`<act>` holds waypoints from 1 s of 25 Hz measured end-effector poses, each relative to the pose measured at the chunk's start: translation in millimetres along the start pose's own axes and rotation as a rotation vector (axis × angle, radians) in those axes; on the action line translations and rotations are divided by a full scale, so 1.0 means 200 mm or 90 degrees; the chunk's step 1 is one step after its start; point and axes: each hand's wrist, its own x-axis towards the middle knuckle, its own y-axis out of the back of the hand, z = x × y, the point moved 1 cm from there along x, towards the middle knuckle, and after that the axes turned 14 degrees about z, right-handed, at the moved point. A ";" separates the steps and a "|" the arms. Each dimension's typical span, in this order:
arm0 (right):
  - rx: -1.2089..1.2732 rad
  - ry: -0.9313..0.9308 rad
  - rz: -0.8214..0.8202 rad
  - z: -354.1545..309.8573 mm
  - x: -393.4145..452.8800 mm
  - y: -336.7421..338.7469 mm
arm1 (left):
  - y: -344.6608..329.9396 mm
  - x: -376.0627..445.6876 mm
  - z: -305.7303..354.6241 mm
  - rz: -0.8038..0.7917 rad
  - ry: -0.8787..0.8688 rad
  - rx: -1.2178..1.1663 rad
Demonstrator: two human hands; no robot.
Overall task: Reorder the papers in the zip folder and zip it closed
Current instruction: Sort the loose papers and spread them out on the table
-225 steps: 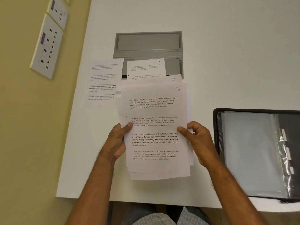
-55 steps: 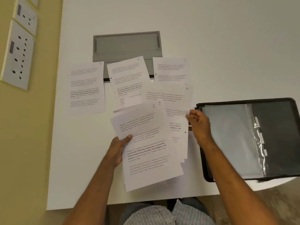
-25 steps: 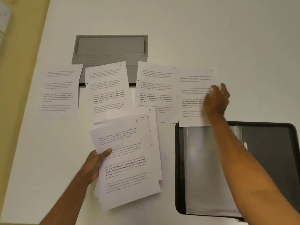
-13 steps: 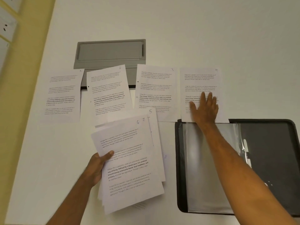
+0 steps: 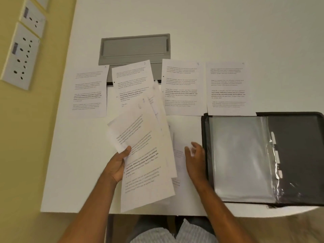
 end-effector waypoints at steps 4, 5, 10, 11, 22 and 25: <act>-0.306 0.114 -0.049 0.12 -0.11 -0.09 | 0.13 0.00 0.00 -0.052 0.025 -0.034; -0.367 0.125 -0.071 0.13 -0.12 -0.12 | 0.16 0.00 0.01 -0.068 0.032 -0.056; -0.438 0.200 -0.084 0.21 -0.14 -0.19 | 0.31 -0.01 0.04 -0.070 0.028 -0.107; -0.417 0.208 -0.060 0.21 -0.15 -0.18 | 0.33 -0.01 0.05 -0.075 0.026 -0.111; -0.383 0.039 0.098 0.36 -0.48 -0.20 | 0.32 0.06 0.04 -0.132 0.040 -0.110; -0.377 0.068 0.085 0.33 -0.42 -0.21 | 0.27 0.12 0.04 -0.134 0.035 -0.090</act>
